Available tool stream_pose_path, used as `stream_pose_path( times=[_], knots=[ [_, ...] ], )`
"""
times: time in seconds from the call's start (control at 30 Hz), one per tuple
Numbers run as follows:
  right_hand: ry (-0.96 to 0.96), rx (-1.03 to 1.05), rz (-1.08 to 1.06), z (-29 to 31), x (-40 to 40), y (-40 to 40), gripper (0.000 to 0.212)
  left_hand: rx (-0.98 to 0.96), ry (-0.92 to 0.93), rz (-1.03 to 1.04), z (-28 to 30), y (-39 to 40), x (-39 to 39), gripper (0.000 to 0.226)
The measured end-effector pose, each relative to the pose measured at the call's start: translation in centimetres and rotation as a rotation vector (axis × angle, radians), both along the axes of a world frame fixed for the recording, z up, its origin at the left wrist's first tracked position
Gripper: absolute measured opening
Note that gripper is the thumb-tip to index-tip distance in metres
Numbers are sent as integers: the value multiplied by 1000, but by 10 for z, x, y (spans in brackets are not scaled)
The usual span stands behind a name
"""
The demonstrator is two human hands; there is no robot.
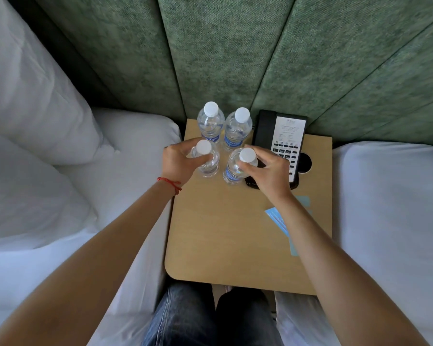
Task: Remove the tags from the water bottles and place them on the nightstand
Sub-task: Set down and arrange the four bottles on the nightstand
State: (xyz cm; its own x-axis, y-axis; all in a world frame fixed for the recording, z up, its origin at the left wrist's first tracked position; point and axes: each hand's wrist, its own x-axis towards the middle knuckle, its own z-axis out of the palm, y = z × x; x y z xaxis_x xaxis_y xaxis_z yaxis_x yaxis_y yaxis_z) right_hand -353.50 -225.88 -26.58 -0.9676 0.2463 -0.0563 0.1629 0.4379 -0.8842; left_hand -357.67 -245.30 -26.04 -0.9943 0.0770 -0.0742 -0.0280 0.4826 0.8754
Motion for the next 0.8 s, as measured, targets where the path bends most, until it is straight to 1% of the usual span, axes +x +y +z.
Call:
stream_pose_path(
  times=[0.1, 0.27, 0.4, 0.53, 0.67, 0.8],
  knots=[
    [0, -10, -12, -2, -10, -2, 37, -56, 24, -30, -5, 1, -14, 36],
    [-3, -9, -37, -5, -21, -5, 35, -52, -44, -61, -14, 0, -25, 38],
    [-54, -38, -35, -7, -24, -8, 39, -34, -51, -81, -16, -3, -26, 40],
    [-111, -20, -3, -5, -25, -7, 41, -74, -8, -105, -14, -5, -25, 41],
    [-123, -1, -21, -3, -23, -10, 40, -72, -14, -98, -13, -5, -23, 40],
    [-70, 19, -110, -2, -19, -17, 37, -61, 37, -18, -11, -1, -17, 36]
  ],
)
